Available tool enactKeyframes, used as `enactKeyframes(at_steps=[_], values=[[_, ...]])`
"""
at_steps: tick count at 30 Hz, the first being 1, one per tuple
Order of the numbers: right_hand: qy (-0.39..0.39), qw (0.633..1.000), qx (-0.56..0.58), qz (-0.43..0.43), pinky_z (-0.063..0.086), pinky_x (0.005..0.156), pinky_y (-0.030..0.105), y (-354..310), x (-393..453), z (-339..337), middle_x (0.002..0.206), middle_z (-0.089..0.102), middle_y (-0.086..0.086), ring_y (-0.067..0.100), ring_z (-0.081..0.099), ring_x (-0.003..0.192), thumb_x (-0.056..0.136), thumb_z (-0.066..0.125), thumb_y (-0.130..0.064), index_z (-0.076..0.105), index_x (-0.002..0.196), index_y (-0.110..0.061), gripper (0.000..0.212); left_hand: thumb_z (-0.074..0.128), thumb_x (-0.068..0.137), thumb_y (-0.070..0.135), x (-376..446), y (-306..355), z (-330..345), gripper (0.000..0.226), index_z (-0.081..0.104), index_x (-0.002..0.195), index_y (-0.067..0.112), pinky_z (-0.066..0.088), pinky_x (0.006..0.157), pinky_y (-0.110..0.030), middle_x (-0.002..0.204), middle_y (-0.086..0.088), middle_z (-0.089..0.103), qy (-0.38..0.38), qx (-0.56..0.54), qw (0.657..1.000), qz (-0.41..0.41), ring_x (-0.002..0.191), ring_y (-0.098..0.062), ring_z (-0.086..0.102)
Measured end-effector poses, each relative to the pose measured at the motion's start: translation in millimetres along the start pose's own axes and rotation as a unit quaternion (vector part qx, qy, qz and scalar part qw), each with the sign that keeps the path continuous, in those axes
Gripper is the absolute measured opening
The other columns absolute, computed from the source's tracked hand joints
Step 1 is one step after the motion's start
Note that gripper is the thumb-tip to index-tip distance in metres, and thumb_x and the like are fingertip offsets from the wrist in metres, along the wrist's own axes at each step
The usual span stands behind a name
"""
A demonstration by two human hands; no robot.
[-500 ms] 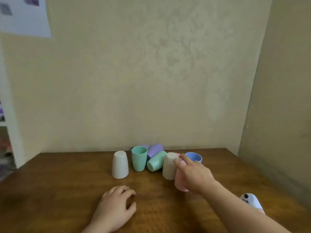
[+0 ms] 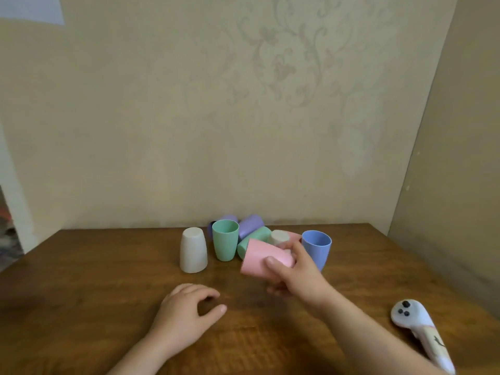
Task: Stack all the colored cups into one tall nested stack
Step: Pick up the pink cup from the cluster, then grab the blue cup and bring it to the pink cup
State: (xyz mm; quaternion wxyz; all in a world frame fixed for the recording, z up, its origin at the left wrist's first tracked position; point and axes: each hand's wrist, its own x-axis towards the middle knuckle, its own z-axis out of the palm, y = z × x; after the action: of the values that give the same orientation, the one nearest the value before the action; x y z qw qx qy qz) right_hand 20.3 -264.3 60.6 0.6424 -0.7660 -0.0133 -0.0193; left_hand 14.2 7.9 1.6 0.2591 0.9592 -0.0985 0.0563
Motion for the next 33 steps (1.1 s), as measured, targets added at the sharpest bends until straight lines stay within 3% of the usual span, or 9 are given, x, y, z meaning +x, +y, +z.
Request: enactKeyframes(at_steps=[3,5,7,10,14,18,26,30,33], values=[[-0.028,0.989,0.134,0.054,0.061,0.077,0.037,27,-14,39,0.124,0.071,0.012,0.022,0.074,0.091,0.098,0.074,-0.041,0.058,0.123,-0.02,0.036,0.07,0.057,0.099,5,14,-2,0.102,0.059,0.145,0.049,0.044,0.123,-0.038,0.145,0.021,0.062,-0.038,-0.287,0.956,-0.043,0.143,-0.01,0.054],[-0.041,0.997,0.065,0.012,0.057,0.077,0.026,42,-17,52,0.115,0.073,0.005,0.01,0.068,0.091,0.083,0.079,-0.055,0.061,0.118,-0.023,0.051,0.091,0.053,0.083,9,31,0,0.108,0.056,0.147,0.045,0.049,0.118,-0.038,0.149,0.015,0.064,-0.066,-0.471,0.878,-0.049,0.141,-0.012,0.058],[-0.08,0.996,-0.033,-0.031,0.058,0.081,0.022,49,-17,54,0.112,0.075,-0.006,0.002,0.069,0.091,0.079,0.082,-0.055,0.061,0.116,-0.027,0.052,0.101,0.066,0.052,15,46,3,0.094,0.055,0.147,0.038,0.055,0.104,-0.033,0.146,0.007,0.064,-0.026,-0.538,0.84,-0.07,0.132,-0.012,0.062],[-0.105,0.973,-0.187,-0.079,0.057,0.091,0.021,48,-11,39,0.118,0.074,-0.015,-0.004,0.069,0.098,0.083,0.086,-0.048,0.065,0.114,-0.039,0.038,0.098,0.08,0.022,26,54,1,0.093,0.044,0.153,0.039,0.057,0.103,-0.039,0.138,0.01,0.059,0.082,-0.499,0.858,-0.088,0.123,-0.014,0.063],[0.092,0.965,-0.214,-0.118,0.051,0.078,0.017,25,8,-3,0.107,0.068,-0.014,0.001,0.064,0.085,0.089,0.083,-0.031,0.064,0.107,-0.046,0.031,0.102,0.074,0.025,40,51,-10,0.082,0.057,0.142,0.036,0.058,0.093,-0.033,0.131,0.013,0.065,0.132,-0.399,0.905,-0.064,0.121,-0.017,0.065],[0.236,0.92,-0.293,-0.108,0.047,0.098,0.033,-2,35,-50,0.124,0.054,-0.005,0.021,0.05,0.124,0.089,0.078,-0.03,0.064,0.131,-0.03,0.044,0.101,0.076,0.023,37,39,0,0.079,0.054,0.139,0.038,0.054,0.064,-0.01,0.128,0.016,0.065,0.097,-0.358,0.927,-0.062,0.111,-0.01,0.065],[0.143,0.909,-0.39,0.041,0.039,0.119,0.05,-13,74,-78,0.171,0.028,0.008,0.04,0.027,0.154,0.09,0.077,-0.046,0.012,0.171,-0.034,0.105,0.096,0.082,0.016,37,28,10,0.059,0.06,0.128,0.027,0.054,0.054,-0.007,0.113,0.005,0.072,0.045,-0.386,0.916,-0.104,0.093,-0.012,0.071],[0.154,0.934,-0.315,0.075,0.049,0.113,0.05,4,75,-76,0.171,0.035,0.011,0.034,0.042,0.152,0.092,0.079,-0.039,0.02,0.171,-0.02,0.1,0.098,0.08,0.02,35,28,12,0.058,0.062,0.125,0.03,0.054,0.055,-0.008,0.11,0.007,0.075,0.058,-0.377,0.919,-0.099,0.088,-0.01,0.074],[0.278,0.922,-0.265,0.049,0.054,0.107,0.053,-7,65,-73,0.165,0.04,0.01,0.036,0.049,0.145,0.087,0.081,-0.043,0.029,0.168,-0.026,0.097,0.098,0.08,0.025,35,28,12,0.058,0.062,0.124,0.033,0.058,0.059,-0.013,0.108,0.007,0.076,0.057,-0.367,0.923,-0.098,0.086,-0.007,0.076]])
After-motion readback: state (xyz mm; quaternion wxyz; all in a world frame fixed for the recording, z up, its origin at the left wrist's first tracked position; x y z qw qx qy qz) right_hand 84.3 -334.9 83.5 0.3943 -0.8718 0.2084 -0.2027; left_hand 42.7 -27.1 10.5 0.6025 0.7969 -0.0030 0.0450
